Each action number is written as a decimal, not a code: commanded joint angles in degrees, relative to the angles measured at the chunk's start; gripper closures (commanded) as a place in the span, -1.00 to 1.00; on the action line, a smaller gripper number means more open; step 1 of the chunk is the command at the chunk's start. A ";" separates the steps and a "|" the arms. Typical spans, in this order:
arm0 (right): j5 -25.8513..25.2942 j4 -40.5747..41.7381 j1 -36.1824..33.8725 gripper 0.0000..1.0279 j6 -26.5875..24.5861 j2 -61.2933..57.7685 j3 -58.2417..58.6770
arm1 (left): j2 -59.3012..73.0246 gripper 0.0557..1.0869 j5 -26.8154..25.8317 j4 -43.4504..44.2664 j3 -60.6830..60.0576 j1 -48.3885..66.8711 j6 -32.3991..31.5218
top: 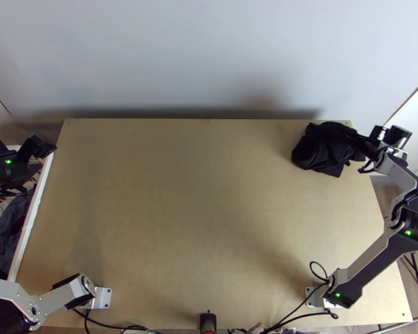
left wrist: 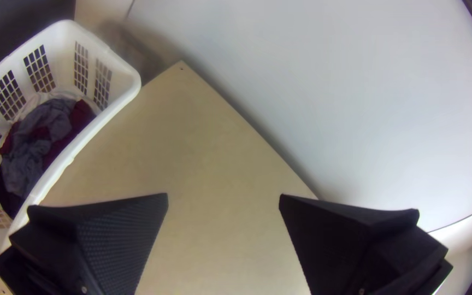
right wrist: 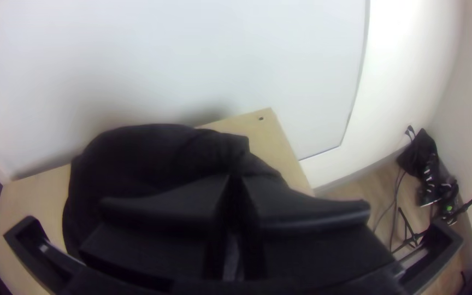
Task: Fold the t-shirt
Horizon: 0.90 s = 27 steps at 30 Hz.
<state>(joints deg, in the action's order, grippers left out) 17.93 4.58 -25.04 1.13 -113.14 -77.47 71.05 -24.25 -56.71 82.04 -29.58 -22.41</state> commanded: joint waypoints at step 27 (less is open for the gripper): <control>-4.22 0.34 1.22 0.13 4.76 -1.38 0.30 | -3.55 -0.92 -1.24 -1.48 -5.93 -3.29 3.34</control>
<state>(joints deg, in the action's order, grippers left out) 12.93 5.15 -26.41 3.29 -119.72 -82.89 67.92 -25.06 -58.22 76.95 -32.86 -19.03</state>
